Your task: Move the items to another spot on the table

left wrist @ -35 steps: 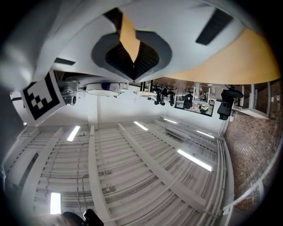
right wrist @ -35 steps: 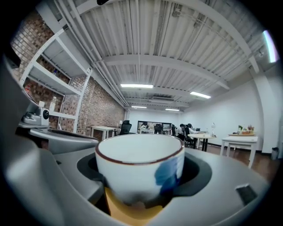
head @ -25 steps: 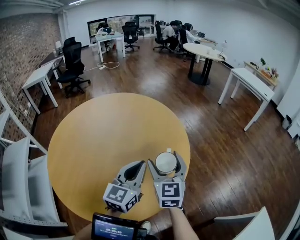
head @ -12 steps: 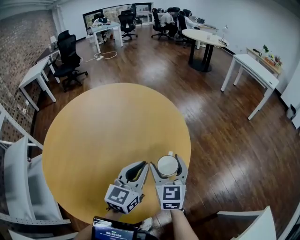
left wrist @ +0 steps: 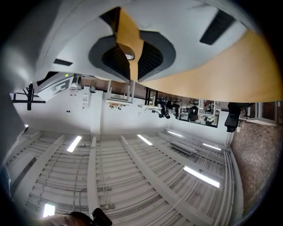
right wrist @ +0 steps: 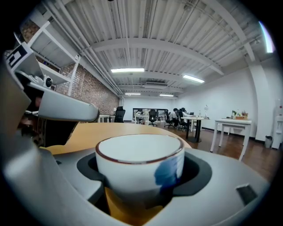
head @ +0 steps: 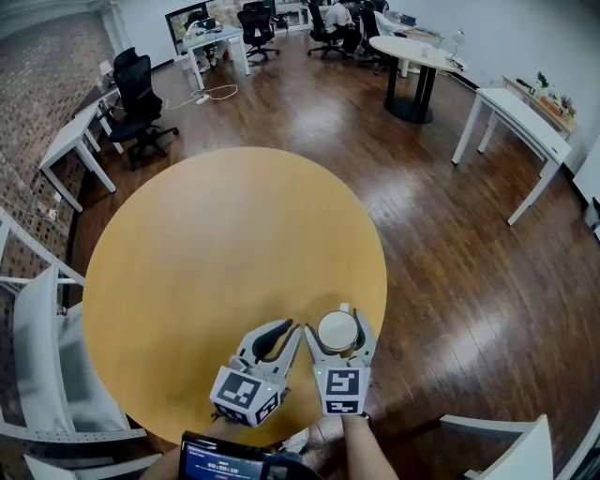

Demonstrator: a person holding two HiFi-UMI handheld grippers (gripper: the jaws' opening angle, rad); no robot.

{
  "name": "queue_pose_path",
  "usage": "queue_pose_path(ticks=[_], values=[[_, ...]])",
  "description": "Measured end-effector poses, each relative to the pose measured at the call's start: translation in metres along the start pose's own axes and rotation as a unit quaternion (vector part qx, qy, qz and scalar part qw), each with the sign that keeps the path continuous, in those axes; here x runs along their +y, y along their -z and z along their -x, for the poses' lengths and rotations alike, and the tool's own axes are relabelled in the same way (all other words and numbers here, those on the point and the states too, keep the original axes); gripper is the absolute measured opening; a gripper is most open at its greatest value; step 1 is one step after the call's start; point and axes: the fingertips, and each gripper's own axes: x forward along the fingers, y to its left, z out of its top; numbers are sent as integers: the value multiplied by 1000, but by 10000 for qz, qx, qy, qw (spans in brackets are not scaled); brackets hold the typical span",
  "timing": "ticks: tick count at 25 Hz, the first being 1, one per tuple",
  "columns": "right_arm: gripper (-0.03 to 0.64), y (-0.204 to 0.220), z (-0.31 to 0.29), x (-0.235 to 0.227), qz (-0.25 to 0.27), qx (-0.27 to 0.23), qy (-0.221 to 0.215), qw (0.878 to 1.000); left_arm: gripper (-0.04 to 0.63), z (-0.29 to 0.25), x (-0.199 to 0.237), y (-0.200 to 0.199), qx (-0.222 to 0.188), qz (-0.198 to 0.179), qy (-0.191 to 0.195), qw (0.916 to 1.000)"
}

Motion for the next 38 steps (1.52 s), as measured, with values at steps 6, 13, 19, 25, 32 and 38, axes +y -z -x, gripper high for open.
queue_pose_path(ticks=[6,13,19,25,32,38], values=[[405,11,-4,4,-108,-46,63,9999,66,1,2,3,97,-79,11,9999],[413,18,-1,-1,-500,-154,87,9986,66,3,1,8,132,-143,16,9998],[439,28,0,-2,-665,140,156,9976,66,5,-7,9,186,-156,74,9997],[440,28,10,0,-616,183,203,9977,66,14,-9,5,153,-185,95,9997],[440,15,31,-6,-488,60,430,9979,66,24,-19,-2,95,-199,197,9996],[440,-13,52,1,-188,-55,494,9986,61,38,-29,-8,33,-184,337,9993]])
